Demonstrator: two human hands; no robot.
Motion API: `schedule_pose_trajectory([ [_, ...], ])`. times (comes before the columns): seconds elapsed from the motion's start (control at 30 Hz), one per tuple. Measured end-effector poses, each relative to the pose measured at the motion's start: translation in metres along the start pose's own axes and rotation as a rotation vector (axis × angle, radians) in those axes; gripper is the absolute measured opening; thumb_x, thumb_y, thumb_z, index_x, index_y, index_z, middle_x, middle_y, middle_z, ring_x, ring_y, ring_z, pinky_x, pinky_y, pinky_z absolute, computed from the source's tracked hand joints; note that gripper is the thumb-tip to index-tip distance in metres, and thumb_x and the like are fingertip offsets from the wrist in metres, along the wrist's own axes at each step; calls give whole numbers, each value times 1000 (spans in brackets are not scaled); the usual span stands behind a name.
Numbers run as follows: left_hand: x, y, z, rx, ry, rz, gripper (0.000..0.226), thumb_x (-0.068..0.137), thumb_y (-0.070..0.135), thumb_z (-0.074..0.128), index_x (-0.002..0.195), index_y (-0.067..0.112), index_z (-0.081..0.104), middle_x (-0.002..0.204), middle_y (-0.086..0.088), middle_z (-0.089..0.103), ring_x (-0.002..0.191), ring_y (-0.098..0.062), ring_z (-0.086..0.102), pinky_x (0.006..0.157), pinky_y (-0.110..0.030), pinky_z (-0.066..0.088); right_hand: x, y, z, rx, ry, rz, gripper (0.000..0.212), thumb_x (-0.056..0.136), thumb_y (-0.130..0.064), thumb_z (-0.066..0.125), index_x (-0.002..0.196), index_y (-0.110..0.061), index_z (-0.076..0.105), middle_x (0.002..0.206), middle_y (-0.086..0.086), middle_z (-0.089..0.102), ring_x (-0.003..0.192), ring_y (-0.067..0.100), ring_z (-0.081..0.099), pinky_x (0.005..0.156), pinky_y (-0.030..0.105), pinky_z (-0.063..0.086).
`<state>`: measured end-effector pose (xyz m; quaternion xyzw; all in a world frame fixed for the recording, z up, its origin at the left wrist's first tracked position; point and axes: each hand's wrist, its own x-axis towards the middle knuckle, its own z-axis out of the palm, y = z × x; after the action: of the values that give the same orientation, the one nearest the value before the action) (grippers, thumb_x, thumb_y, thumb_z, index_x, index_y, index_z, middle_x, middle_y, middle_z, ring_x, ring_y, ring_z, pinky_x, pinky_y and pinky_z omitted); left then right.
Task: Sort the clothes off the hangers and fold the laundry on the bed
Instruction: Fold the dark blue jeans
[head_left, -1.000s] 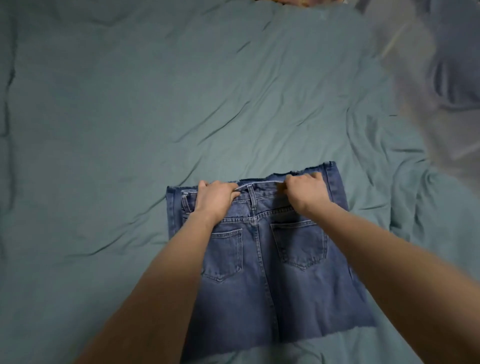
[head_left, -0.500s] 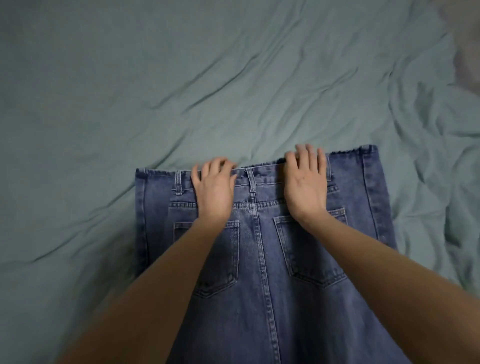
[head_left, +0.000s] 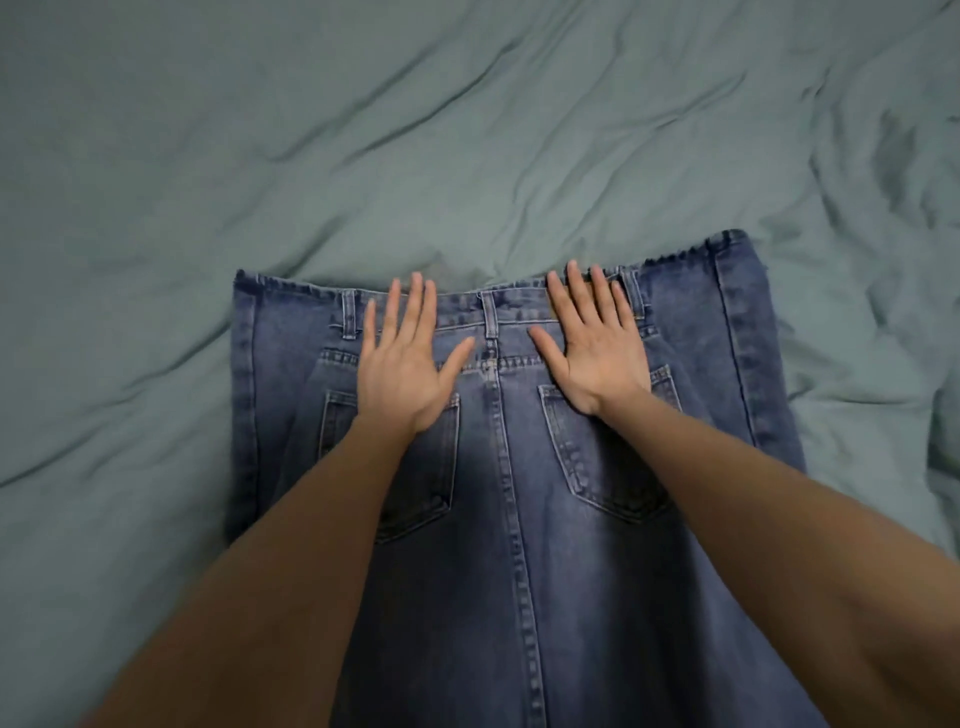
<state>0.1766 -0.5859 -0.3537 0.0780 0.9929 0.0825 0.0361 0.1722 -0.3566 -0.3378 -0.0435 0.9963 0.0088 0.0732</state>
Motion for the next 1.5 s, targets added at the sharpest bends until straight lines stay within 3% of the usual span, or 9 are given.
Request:
schedule_pose_trajectory([
  [0.33, -203, 30, -25, 11, 16, -205, 70, 96, 52, 24, 149, 8, 32, 156, -18, 25, 144, -37, 22, 115, -55, 15, -221, -118, -19, 254, 7, -55, 61, 98, -44, 26, 151, -15, 26, 158, 11, 18, 147, 26, 17, 116, 41, 12],
  [0.6, -285, -32, -2, 162, -58, -22, 68, 96, 54, 25, 150, 12, 32, 157, -10, 27, 143, -29, 28, 117, -50, 18, -237, -62, 26, 42, -36, -224, 62, 99, -48, 27, 153, -19, 19, 160, 6, 15, 147, 20, 14, 120, 37, 11],
  [0.7, -291, -56, -6, 192, -5, -200, 66, 95, 50, 33, 149, 11, 34, 152, -17, 35, 135, -38, 39, 110, -53, 25, -255, -30, 24, -54, 32, -80, 63, 98, -46, 24, 153, -15, 19, 160, 5, 16, 147, 21, 15, 120, 39, 5],
  [0.83, -306, -44, -33, -216, 156, -449, 46, 93, 27, 58, 129, -1, 52, 116, -27, 57, 104, -44, 53, 92, -50, 41, -292, -41, 9, 67, 87, 315, 67, 94, -47, 28, 152, -14, 21, 157, 20, 15, 146, 33, 13, 118, 41, -1],
  [0.97, -324, -31, -51, -215, 44, -694, 37, 94, 38, 55, 106, 3, 61, 105, -24, 64, 98, -43, 57, 84, -47, 44, -318, -57, 3, 93, 32, 343, 65, 93, -44, 24, 151, -16, 23, 158, 18, 14, 147, 32, 10, 116, 40, -6],
  [1.13, -309, -37, -67, -17, -77, -563, 28, 98, 21, 51, 115, -2, 51, 110, -28, 62, 105, -44, 58, 85, -47, 42, -340, -52, 5, 103, -126, 56, 73, 89, -50, 2, 153, -19, 17, 161, 2, 10, 148, 20, 6, 116, 35, -9],
  [1.23, -304, -13, -63, 60, 104, -479, 24, 91, 7, 53, 113, -1, 54, 113, -29, 57, 105, -43, 54, 87, -50, 43, -341, -24, -11, 175, 136, 204, 61, 93, -39, 29, 145, -7, 37, 151, 16, 34, 142, 31, 28, 116, 40, 2],
  [1.37, -299, 74, -56, -58, -47, 143, 60, 94, 40, 54, 147, 18, 37, 156, -12, 29, 145, -35, 20, 116, -50, 12, -347, 27, -29, 411, 192, 515, 44, 92, -19, 56, 132, -2, 48, 127, 20, 57, 119, 38, 51, 107, 45, 28],
  [1.5, -288, 153, -44, -134, -255, 192, 69, 98, 59, 24, 154, 30, -2, 162, 2, -11, 147, -26, -17, 115, -48, -16, -357, 58, -36, 620, 114, 517, 19, 89, -14, 62, 106, -5, 64, 100, 16, 70, 96, 34, 63, 87, 40, 46],
])
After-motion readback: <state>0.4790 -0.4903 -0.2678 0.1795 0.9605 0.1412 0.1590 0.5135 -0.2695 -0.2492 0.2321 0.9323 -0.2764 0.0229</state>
